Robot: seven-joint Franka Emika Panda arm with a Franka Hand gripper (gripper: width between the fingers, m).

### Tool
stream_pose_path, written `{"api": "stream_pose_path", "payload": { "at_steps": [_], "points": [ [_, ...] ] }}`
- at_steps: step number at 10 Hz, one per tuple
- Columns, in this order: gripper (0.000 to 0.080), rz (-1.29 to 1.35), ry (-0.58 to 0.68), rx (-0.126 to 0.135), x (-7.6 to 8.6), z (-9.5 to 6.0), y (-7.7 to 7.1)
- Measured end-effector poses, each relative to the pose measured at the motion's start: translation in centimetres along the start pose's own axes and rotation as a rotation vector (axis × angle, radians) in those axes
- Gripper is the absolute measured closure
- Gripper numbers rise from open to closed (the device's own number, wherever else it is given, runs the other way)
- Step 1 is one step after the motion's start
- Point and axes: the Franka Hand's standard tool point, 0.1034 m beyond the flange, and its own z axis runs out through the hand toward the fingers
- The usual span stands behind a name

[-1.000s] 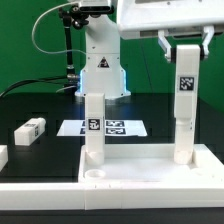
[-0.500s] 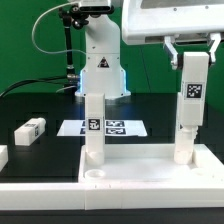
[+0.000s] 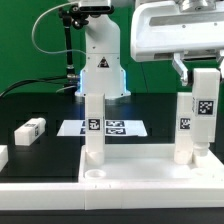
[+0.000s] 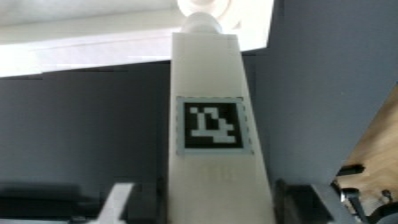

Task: Assemble desk

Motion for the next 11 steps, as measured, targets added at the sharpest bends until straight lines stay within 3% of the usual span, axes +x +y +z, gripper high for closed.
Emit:
{"api": "stream_pose_path", "payload": {
  "at_steps": [2, 11],
  "points": [
    [0.0512, 0.003, -0.011, -0.007, -0.5, 1.0, 0.0],
    [0.0512, 0.002, -0.026, -0.013, -2.0, 2.7, -0.3]
  ]
}}
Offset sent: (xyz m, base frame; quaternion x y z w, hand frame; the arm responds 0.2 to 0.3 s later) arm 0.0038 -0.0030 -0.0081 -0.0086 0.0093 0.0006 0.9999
